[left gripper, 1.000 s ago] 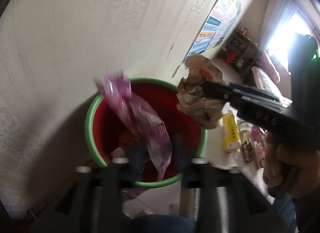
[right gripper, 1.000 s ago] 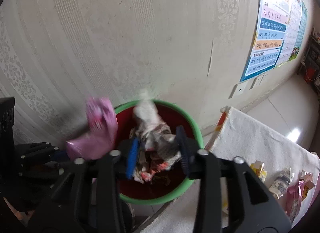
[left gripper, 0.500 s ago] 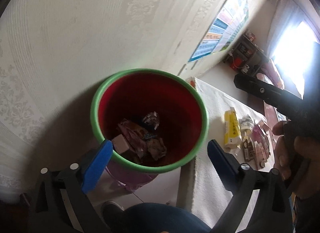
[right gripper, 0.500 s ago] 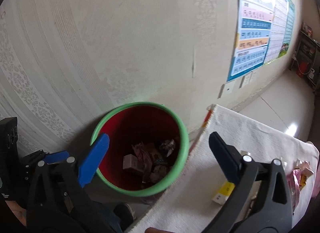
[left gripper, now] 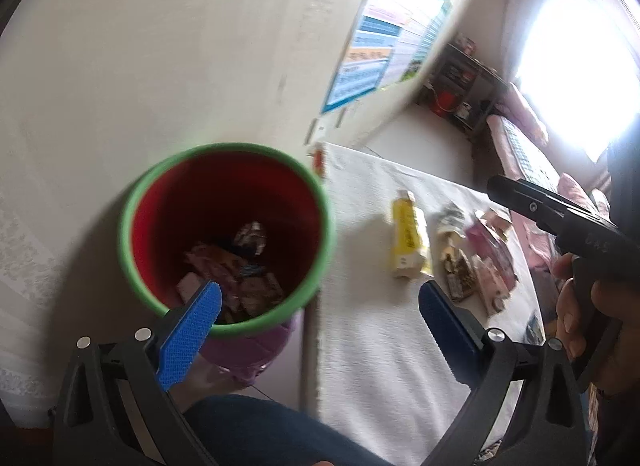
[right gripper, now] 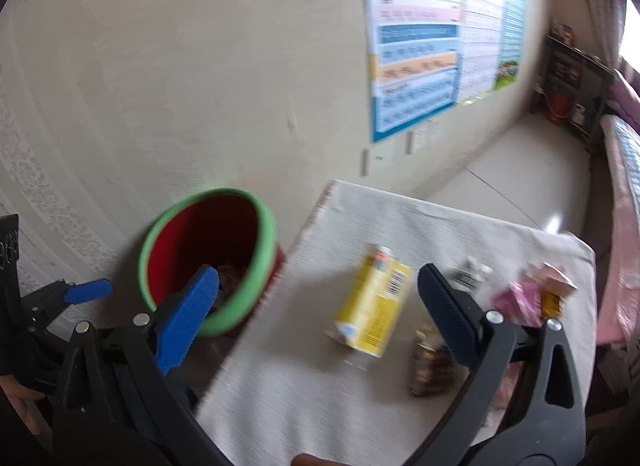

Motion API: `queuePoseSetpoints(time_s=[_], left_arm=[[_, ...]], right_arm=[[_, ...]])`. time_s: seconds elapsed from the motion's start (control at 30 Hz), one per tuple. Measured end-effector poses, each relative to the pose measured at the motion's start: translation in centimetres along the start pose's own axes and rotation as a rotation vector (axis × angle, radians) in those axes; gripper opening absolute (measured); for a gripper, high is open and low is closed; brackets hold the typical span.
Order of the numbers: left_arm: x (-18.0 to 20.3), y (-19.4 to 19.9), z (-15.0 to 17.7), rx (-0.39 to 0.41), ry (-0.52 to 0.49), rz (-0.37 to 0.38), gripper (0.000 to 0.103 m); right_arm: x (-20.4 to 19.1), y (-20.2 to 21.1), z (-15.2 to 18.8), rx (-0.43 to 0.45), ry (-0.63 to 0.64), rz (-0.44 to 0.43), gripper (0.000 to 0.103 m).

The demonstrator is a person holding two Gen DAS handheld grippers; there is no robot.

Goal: Collect trash
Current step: 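Move both open tools back over the table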

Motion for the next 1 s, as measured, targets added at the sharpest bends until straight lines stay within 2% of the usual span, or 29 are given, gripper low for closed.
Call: queuePoseSetpoints(time_s=[0.43,1.0], left_arm=[[8.4,-2.1,0.0,-0.032,-0.101,0.069,0.095],[14.7,-7.0,-0.5,-0.087,-0.152,0.100,0.095]], right_arm=[[12.6,5.1,4.8,-0.005,-0.141,0.155,0.098],[18.9,6.1,9.0,-0.064,-0.167,0.235,0.098]])
Point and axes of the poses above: each gripper's, at about its wrist camera, not at the fingertips, and y roughly against the way its jaws point, x to its right, z to its underside, the point moved 5 cm from there along -y, roughly the way its jaws point, and after that the axes turned 5 degrees about -z, right-handed, at the moved point
